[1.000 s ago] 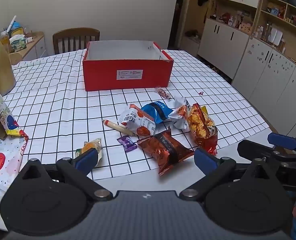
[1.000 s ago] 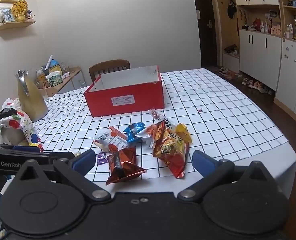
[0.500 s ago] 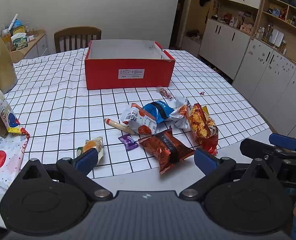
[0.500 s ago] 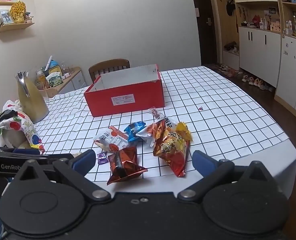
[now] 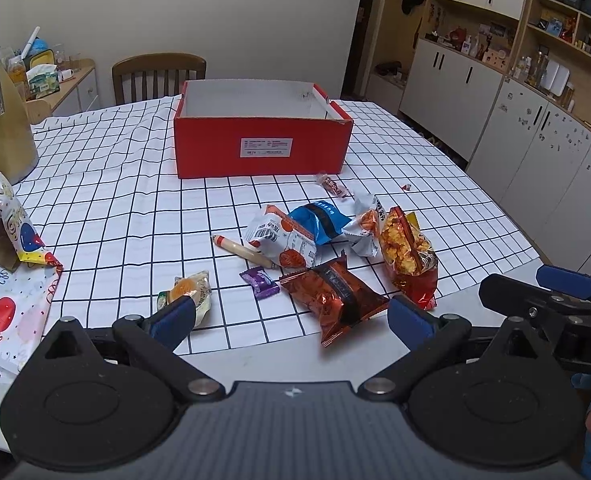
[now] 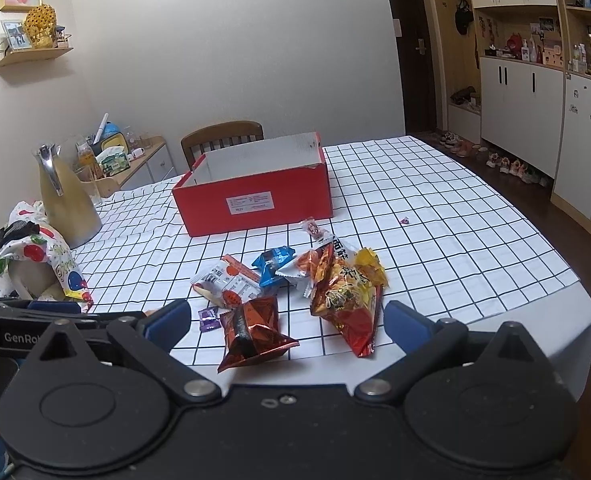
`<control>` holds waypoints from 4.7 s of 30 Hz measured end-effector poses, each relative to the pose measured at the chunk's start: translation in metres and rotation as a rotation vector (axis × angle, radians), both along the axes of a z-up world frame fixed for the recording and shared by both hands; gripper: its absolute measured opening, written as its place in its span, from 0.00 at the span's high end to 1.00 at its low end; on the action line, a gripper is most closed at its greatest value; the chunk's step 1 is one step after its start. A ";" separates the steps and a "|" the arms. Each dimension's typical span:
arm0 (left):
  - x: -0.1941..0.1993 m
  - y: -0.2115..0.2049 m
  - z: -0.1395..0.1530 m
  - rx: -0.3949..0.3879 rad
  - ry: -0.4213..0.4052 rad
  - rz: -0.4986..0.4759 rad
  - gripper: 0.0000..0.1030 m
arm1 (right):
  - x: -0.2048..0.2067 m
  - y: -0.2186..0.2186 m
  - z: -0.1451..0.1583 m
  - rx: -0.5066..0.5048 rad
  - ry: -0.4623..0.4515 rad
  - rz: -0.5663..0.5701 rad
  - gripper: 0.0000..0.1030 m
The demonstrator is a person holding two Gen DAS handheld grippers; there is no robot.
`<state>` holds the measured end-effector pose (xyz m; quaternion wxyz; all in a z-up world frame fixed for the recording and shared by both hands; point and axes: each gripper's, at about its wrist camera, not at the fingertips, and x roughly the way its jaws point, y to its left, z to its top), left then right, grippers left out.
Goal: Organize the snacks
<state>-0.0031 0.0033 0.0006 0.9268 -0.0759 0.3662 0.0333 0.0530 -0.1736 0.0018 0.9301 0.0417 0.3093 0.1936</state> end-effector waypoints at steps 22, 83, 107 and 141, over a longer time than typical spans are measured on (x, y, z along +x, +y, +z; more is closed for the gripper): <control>-0.001 -0.004 0.001 0.003 0.002 -0.009 0.00 | -0.003 -0.003 0.000 0.018 0.003 -0.001 0.00; 0.075 0.103 -0.069 0.000 0.141 0.164 0.00 | 0.094 -0.001 -0.046 -0.089 0.074 -0.131 0.01; 0.087 0.091 -0.115 0.039 0.161 0.030 0.13 | 0.123 0.034 -0.089 -0.243 0.167 -0.087 0.16; 0.078 0.092 -0.094 -0.008 0.119 0.118 0.54 | 0.097 0.012 -0.071 -0.181 0.081 -0.033 0.56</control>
